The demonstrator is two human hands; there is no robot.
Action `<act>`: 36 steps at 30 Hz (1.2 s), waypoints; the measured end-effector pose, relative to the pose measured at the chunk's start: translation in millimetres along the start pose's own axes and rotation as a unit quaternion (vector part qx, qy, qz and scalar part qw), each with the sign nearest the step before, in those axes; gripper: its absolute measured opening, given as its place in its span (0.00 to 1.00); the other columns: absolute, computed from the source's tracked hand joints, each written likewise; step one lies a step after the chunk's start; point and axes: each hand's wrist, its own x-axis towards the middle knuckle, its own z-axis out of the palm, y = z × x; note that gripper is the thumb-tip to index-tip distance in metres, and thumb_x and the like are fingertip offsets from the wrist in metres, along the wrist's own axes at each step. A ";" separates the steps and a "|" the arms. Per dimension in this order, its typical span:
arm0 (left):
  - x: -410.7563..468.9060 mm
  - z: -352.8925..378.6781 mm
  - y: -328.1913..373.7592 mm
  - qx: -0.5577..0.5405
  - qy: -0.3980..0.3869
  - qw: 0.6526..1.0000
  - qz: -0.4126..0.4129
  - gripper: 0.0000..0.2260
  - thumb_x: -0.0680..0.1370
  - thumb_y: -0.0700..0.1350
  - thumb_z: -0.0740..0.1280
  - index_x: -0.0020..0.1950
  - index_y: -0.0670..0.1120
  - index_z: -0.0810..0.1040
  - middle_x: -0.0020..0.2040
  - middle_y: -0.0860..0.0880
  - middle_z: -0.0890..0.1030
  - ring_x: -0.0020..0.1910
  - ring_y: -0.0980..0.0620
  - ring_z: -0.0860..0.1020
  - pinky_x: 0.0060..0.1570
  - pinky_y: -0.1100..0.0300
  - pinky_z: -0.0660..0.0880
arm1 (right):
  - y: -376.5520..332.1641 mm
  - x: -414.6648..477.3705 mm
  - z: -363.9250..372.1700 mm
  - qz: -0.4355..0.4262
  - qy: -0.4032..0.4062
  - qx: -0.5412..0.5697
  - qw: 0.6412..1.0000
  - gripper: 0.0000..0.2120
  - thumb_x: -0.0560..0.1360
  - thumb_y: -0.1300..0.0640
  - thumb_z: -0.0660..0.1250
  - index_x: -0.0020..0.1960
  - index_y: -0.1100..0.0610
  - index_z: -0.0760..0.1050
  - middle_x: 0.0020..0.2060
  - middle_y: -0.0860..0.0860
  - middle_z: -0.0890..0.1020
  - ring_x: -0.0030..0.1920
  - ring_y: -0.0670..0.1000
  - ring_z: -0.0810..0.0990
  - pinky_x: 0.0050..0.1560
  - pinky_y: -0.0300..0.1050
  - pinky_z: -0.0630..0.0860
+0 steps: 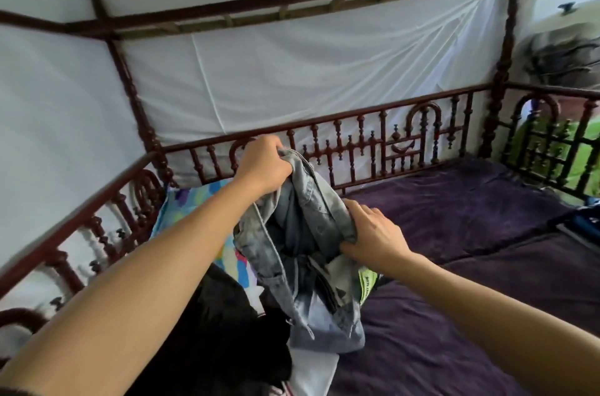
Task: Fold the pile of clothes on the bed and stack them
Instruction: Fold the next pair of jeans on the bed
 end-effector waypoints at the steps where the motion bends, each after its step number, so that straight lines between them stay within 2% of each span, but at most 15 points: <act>1: -1.7 -9.6 -11.1 0.032 -0.009 0.999 0.006 0.10 0.68 0.36 0.65 0.31 0.47 0.67 0.30 0.51 0.71 0.31 0.51 0.69 0.30 0.58 0.62 | -7.0 6.0 3.3 0.012 0.012 -0.029 0.999 0.21 0.68 0.48 0.68 0.59 0.48 0.67 0.53 0.51 0.79 0.55 0.58 0.77 0.45 0.51 0.73; 3: -10.9 -27.6 -43.5 0.167 -0.031 0.985 0.022 0.08 0.68 0.35 0.64 0.35 0.47 0.69 0.36 0.48 0.73 0.37 0.45 0.74 0.35 0.57 0.67 | -7.7 18.2 -0.9 0.049 0.033 -0.024 0.998 0.07 0.71 0.57 0.63 0.49 0.52 0.73 0.47 0.55 0.81 0.49 0.62 0.79 0.41 0.49 0.71; 5: -28.5 -37.6 -81.7 0.285 -0.061 0.956 0.023 0.07 0.69 0.35 0.64 0.42 0.46 0.72 0.42 0.43 0.76 0.45 0.39 0.78 0.38 0.54 0.70 | -3.9 33.3 -16.8 0.063 0.055 -0.011 0.996 0.06 0.72 0.60 0.62 0.46 0.54 0.77 0.43 0.56 0.81 0.45 0.61 0.79 0.38 0.47 0.70; 9: -60.6 -37.0 -143.0 0.296 -0.115 0.947 -0.044 0.10 0.73 0.39 0.66 0.54 0.44 0.76 0.51 0.41 0.78 0.52 0.38 0.78 0.43 0.51 0.73 | -24.9 65.7 -46.8 0.018 0.108 -0.049 0.993 0.06 0.71 0.61 0.60 0.37 0.53 0.72 0.33 0.52 0.76 0.36 0.58 0.73 0.36 0.46 0.66; 11: -67.6 -43.2 -169.7 0.238 -0.119 0.959 -0.102 0.04 0.73 0.39 0.66 0.46 0.42 0.74 0.46 0.40 0.78 0.48 0.39 0.78 0.41 0.52 0.72 | -32.6 79.1 -59.4 0.030 0.113 -0.043 0.992 0.08 0.70 0.62 0.59 0.38 0.53 0.75 0.34 0.53 0.76 0.36 0.58 0.74 0.36 0.45 0.67; 13: -69.8 -48.6 -195.2 0.103 -0.128 0.971 -0.174 0.06 0.71 0.36 0.66 0.36 0.42 0.70 0.36 0.41 0.73 0.39 0.44 0.74 0.37 0.55 0.66 | -32.2 87.4 -69.0 0.058 0.081 -0.009 0.995 0.10 0.71 0.63 0.59 0.41 0.57 0.79 0.34 0.54 0.78 0.35 0.57 0.75 0.34 0.44 0.68; 18: -61.1 -73.4 -186.7 -0.328 -0.121 0.905 -0.241 0.07 0.75 0.32 0.64 0.45 0.40 0.80 0.40 0.41 0.82 0.44 0.43 0.79 0.49 0.51 0.75 | -29.1 82.4 -78.0 0.121 0.013 0.155 0.980 0.08 0.74 0.64 0.65 0.42 0.70 0.78 0.33 0.57 0.74 0.34 0.53 0.71 0.32 0.43 0.64; 21: -45.7 -98.6 -166.9 -0.379 -0.101 0.894 -0.218 0.08 0.75 0.36 0.62 0.45 0.41 0.81 0.40 0.42 0.83 0.43 0.42 0.80 0.49 0.51 0.75 | -27.2 72.1 -101.8 0.123 -0.013 0.159 0.980 0.08 0.74 0.60 0.67 0.44 0.66 0.79 0.35 0.59 0.76 0.36 0.54 0.73 0.35 0.44 0.69; 24: -29.5 -125.3 -147.5 -0.388 -0.095 0.896 -0.192 0.08 0.75 0.41 0.62 0.46 0.42 0.81 0.42 0.41 0.82 0.41 0.43 0.79 0.49 0.51 0.75 | -34.6 58.6 -134.5 0.161 -0.108 0.085 0.977 0.06 0.75 0.59 0.66 0.40 0.59 0.77 0.30 0.53 0.78 0.29 0.50 0.76 0.31 0.40 0.72; 26: -22.7 -139.9 -135.9 -0.415 -0.132 0.883 -0.175 0.12 0.75 0.44 0.62 0.40 0.43 0.84 0.38 0.42 0.83 0.36 0.45 0.81 0.40 0.58 0.78 | -40.5 50.7 -149.7 0.196 -0.149 0.100 0.964 0.09 0.75 0.61 0.63 0.36 0.59 0.74 0.26 0.55 0.75 0.25 0.51 0.71 0.28 0.37 0.65; 28: -21.1 -148.9 -127.0 -0.448 -0.198 0.858 -0.154 0.15 0.76 0.45 0.61 0.37 0.45 0.85 0.36 0.44 0.84 0.33 0.48 0.83 0.32 0.62 0.78 | -45.4 43.7 -157.9 0.210 -0.114 0.168 0.956 0.09 0.75 0.64 0.60 0.36 0.60 0.73 0.26 0.57 0.75 0.22 0.52 0.70 0.24 0.34 0.61; 29: -21.4 -150.6 -123.8 -0.460 -0.216 0.848 -0.148 0.15 0.77 0.45 0.61 0.37 0.45 0.86 0.37 0.44 0.84 0.33 0.49 0.83 0.31 0.61 0.78 | -46.9 40.4 -158.8 0.216 -0.078 0.250 0.941 0.10 0.76 0.67 0.58 0.38 0.60 0.72 0.28 0.57 0.76 0.21 0.51 0.73 0.21 0.34 0.63; 31: -19.6 -146.5 -119.8 -0.448 -0.185 0.859 -0.165 0.15 0.78 0.45 0.62 0.39 0.44 0.85 0.36 0.44 0.84 0.33 0.48 0.83 0.31 0.59 0.79 | -52.1 34.1 -156.8 0.222 -0.023 0.481 0.848 0.14 0.78 0.69 0.52 0.46 0.58 0.74 0.32 0.56 0.80 0.24 0.48 0.79 0.19 0.35 0.71; 34: -12.5 -127.9 -119.4 -0.387 -0.090 0.882 -0.252 0.12 0.78 0.47 0.64 0.40 0.42 0.79 0.30 0.43 0.81 0.27 0.46 0.80 0.29 0.56 0.79 | -68.2 30.3 -147.1 0.160 0.009 0.702 0.694 0.15 0.78 0.69 0.53 0.55 0.59 0.75 0.39 0.56 0.85 0.38 0.52 0.86 0.36 0.41 0.82; 36: -12.4 -111.5 -119.8 -0.403 -0.119 0.858 -0.295 0.12 0.80 0.47 0.60 0.39 0.44 0.76 0.26 0.45 0.80 0.23 0.49 0.79 0.26 0.60 0.77 | -73.5 29.3 -135.5 0.121 -0.014 0.739 0.662 0.14 0.73 0.69 0.59 0.57 0.59 0.73 0.50 0.56 0.83 0.54 0.55 0.83 0.52 0.48 0.81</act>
